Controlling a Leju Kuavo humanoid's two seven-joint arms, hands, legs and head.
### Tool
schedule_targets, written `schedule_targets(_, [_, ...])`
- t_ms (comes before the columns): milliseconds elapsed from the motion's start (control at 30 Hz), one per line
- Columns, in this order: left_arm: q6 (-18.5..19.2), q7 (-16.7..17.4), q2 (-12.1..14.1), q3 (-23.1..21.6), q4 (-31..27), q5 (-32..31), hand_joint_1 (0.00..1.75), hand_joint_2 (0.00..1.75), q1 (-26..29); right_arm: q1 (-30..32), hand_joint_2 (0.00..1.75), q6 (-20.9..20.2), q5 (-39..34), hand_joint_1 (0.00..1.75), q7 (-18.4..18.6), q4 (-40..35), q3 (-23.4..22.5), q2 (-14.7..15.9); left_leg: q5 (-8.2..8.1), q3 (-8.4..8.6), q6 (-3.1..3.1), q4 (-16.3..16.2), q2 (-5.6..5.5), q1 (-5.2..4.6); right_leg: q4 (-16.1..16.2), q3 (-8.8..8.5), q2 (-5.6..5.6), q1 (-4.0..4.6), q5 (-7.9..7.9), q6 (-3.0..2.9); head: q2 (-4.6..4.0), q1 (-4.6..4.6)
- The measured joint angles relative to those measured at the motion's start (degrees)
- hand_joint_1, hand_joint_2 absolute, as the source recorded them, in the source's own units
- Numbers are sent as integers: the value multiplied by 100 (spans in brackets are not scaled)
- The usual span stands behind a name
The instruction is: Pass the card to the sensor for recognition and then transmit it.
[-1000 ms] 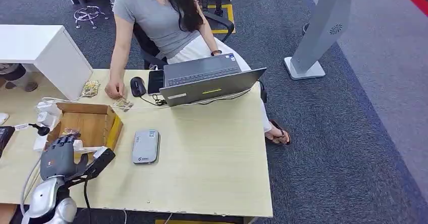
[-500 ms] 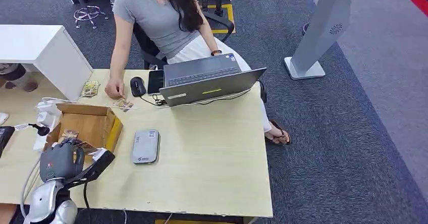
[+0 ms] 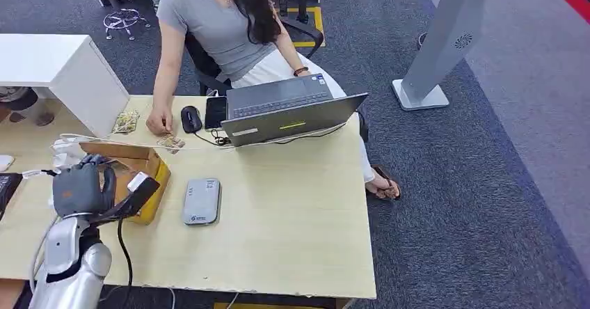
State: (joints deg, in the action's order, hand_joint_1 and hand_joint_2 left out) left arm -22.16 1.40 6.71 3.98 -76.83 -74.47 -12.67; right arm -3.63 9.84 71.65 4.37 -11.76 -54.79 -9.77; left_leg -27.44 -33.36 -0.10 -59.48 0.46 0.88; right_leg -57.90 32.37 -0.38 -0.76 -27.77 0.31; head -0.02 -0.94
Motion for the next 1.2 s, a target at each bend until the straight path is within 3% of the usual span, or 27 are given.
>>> schedule_targets(133, [15,181,-37,-184,74,-98,175,175,-606,-28,175,-4,37,0,0,0,52,0,6,0,-5,0,7,-1,0,0,5,0,15,-7,0,-2])
schedule_targets(433, [-22,192,-59,-323,170,-107,175,175,-790,-26,175,-4,55,0,0,2,72,0,6,-2,-5,0,14,0,0,12,13,0,16,-4,0,-2])
schedule_targets(533, [-169,332,-63,-371,284,-297,175,175,-1058,-28,175,-9,147,0,0,0,96,0,18,-15,-1,-2,8,1,0,21,6,1,17,-4,0,0])
schedule_targets(667, [-566,605,-61,-415,877,-886,175,175,-1970,-53,175,-90,325,0,0,0,196,0,31,-22,-1,-3,-2,1,0,23,-2,1,31,-3,0,0])
schedule_targets(867, [-302,1012,-105,-608,2254,-1480,175,175,-3452,-94,175,-155,468,0,44,2,339,-2,45,-25,-3,-3,6,0,-1,27,5,0,51,-1,0,0])
schedule_targets(1200, [-321,1099,-236,-708,3043,-1543,175,175,-3937,-95,175,-177,501,0,44,2,400,-22,45,-27,-3,-5,6,0,-1,31,8,0,51,0,0,0])
